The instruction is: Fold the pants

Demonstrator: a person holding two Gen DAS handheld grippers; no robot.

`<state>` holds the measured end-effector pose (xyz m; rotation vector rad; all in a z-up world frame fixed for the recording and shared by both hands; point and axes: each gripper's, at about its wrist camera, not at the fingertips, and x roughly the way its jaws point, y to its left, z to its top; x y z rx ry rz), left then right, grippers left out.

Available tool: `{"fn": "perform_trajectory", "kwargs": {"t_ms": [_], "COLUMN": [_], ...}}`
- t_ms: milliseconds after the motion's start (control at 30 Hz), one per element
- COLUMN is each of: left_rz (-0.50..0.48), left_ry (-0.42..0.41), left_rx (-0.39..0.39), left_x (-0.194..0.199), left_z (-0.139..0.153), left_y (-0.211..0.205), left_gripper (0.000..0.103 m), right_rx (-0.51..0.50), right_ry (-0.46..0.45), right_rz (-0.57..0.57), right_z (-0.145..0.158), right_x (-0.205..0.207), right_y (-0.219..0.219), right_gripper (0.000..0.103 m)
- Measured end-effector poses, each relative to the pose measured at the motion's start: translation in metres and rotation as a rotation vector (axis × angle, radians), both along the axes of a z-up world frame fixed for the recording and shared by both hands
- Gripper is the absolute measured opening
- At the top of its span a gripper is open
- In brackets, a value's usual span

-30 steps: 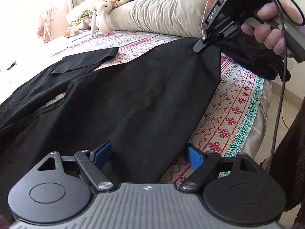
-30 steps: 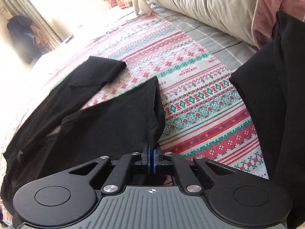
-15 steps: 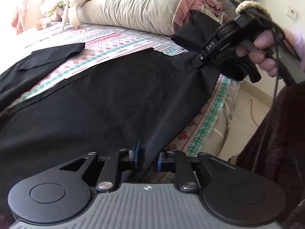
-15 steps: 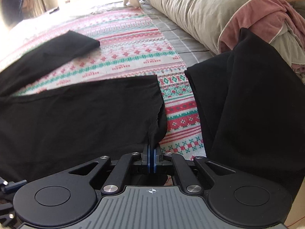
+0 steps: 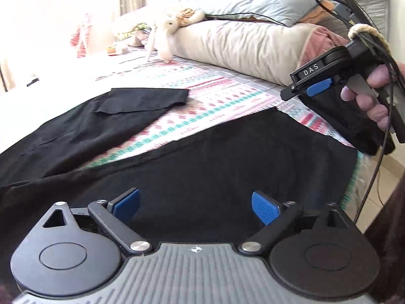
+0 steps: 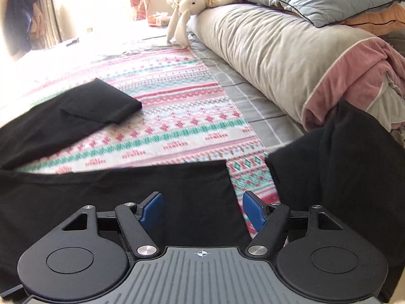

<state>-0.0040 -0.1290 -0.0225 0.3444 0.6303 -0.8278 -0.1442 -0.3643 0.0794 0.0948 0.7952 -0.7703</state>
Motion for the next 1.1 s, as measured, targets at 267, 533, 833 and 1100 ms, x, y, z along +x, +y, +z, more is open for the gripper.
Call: {"fn": "perform_trajectory", "kwargs": {"t_ms": [267,533,833,1100], "left_rz": [0.227,0.385,0.424,0.413], "left_ry": [-0.057,-0.026,0.041,0.026], "left_rx": [-0.018,-0.083,-0.103,-0.069], "left_x": [0.085,0.154,0.181,0.178], "left_z": [-0.002,-0.028,-0.051,-0.055], "left_y": [0.015,0.042,0.069,0.063], "left_gripper": [0.103,0.098,0.097,0.098], "right_rx": [0.072,0.139,0.041,-0.135], "right_ry": [-0.066,-0.056,-0.002,0.033], "right_rz": [0.157,0.4,0.469,0.272], "right_z": [-0.027,-0.082,-0.123,-0.111], "right_x": [0.122,0.234,0.297,0.353], "right_y": [0.023,0.042,0.048,-0.026], "right_gripper": [0.06,0.029,0.026,0.027]}}
